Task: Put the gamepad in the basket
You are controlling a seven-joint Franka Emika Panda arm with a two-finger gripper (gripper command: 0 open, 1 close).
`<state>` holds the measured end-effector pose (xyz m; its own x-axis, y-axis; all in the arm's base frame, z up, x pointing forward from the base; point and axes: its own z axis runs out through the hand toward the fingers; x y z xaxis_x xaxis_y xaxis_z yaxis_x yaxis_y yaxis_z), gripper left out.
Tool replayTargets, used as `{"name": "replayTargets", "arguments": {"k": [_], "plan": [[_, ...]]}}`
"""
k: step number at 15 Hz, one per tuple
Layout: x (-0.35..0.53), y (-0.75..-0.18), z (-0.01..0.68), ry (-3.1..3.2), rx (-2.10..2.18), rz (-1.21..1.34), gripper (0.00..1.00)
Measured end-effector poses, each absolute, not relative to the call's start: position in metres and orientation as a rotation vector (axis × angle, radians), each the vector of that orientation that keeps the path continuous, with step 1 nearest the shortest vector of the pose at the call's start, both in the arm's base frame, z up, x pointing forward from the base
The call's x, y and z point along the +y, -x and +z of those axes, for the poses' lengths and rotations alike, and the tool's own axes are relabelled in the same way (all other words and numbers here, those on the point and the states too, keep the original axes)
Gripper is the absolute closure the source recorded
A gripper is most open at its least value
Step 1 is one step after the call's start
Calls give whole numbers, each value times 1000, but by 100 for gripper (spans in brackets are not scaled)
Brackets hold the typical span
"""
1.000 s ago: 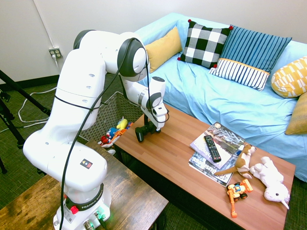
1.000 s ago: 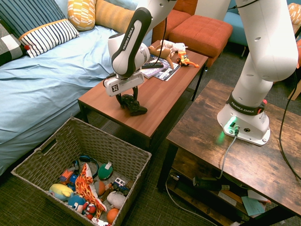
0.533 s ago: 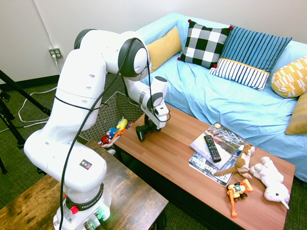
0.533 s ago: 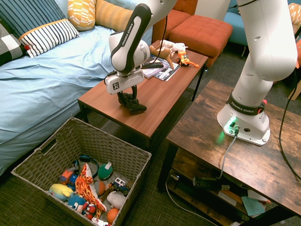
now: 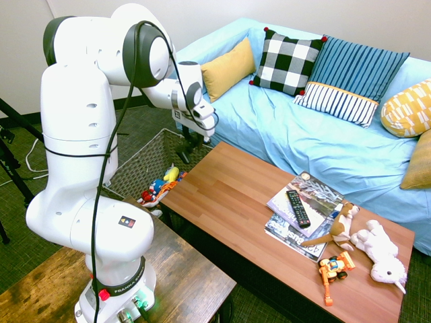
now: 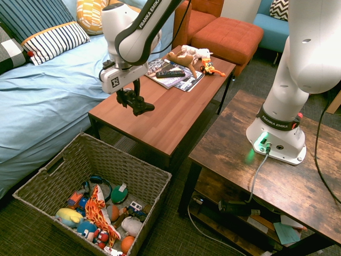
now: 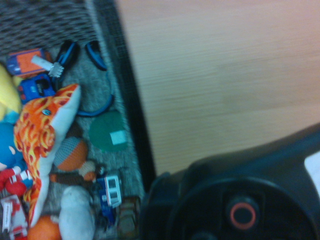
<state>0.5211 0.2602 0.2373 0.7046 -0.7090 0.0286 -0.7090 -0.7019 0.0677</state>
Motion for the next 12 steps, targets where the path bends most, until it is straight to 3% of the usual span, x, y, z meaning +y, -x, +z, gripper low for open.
{"name": "replayTargets", "arguments": {"k": [6,8,12], "plan": [[369,-528,196,-2849,-972,-8,100],[367,-532,193,-2853,-972,-14,100],[396,-541,114,-2906,-989,-88,100]]}}
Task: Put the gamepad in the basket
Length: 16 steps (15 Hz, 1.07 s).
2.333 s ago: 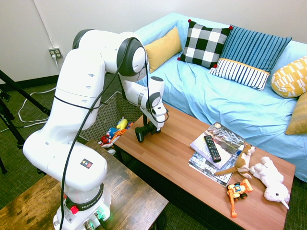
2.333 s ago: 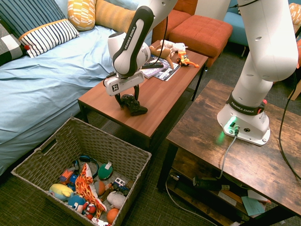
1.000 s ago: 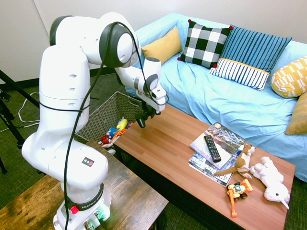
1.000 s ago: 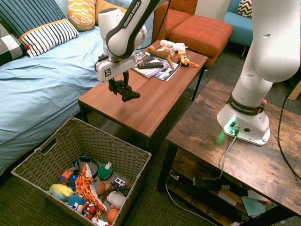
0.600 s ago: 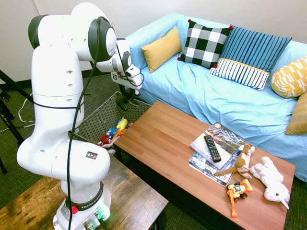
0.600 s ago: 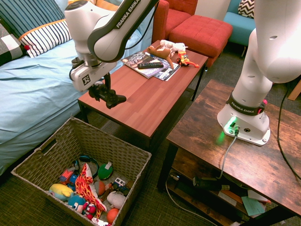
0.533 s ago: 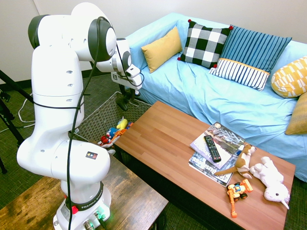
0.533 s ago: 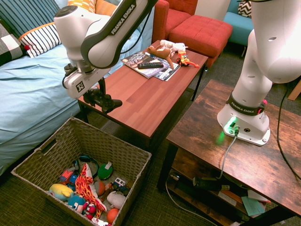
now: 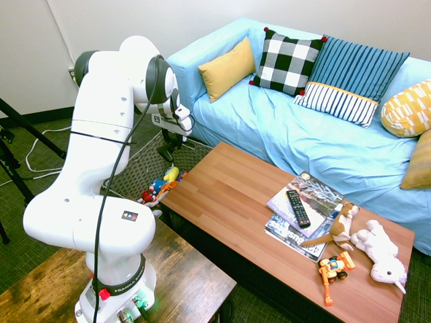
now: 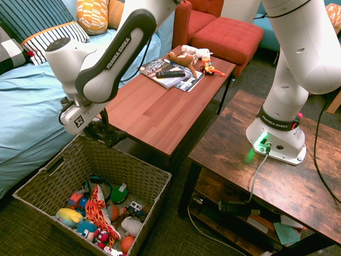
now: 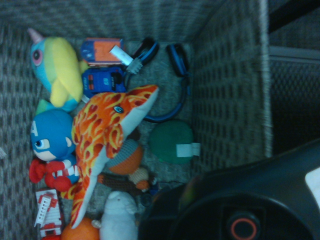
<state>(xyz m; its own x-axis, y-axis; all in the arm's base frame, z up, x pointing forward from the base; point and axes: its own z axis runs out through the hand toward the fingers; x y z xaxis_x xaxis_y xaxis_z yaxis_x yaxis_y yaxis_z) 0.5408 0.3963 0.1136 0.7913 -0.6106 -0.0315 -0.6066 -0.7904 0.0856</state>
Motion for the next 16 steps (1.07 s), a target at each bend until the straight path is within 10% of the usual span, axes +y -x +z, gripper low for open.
{"name": "replayTargets", "arguments": {"k": [8,9,16], "plan": [[465,-527,-38,-2899,-1059,-282,100],[467,-528,-48,-2891,-1068,-301,0],[480,-532,-65,-2879,-1066,-324,0]]}}
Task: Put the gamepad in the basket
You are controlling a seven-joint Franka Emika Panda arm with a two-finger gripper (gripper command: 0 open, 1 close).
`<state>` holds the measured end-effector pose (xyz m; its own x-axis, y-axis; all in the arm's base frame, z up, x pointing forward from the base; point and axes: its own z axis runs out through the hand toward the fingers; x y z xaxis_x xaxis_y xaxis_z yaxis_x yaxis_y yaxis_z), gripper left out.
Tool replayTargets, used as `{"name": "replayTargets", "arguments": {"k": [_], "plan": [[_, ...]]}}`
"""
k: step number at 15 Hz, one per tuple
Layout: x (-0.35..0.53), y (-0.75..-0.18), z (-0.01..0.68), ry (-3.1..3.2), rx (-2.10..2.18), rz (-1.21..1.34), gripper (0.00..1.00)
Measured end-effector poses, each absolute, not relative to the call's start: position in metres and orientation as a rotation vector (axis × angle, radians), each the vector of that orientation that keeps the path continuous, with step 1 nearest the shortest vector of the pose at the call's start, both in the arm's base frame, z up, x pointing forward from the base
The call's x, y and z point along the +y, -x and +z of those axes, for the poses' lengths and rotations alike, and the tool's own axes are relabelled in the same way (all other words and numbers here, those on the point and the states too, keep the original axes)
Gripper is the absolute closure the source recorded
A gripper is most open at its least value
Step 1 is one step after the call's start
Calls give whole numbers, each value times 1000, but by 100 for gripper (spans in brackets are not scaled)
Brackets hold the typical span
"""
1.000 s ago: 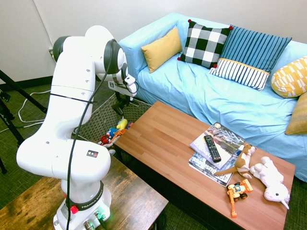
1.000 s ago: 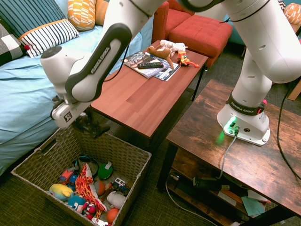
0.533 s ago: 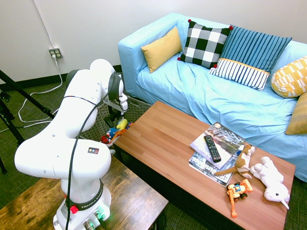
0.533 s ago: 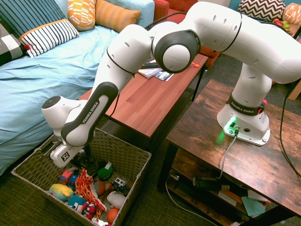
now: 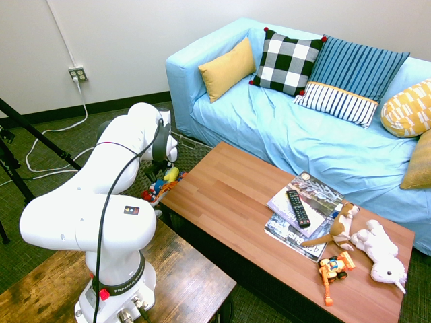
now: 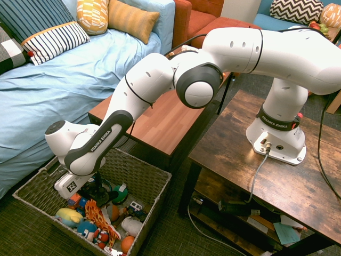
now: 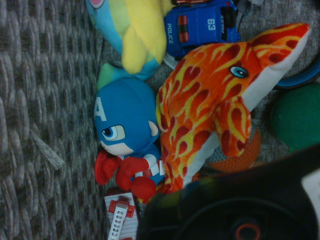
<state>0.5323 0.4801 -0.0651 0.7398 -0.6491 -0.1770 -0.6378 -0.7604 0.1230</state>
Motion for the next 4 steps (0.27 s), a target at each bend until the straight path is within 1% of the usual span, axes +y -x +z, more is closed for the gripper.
{"name": "replayTargets", "arguments": {"k": [4], "plan": [[477,-536,-64,-2876,-1072,-316,0]]}}
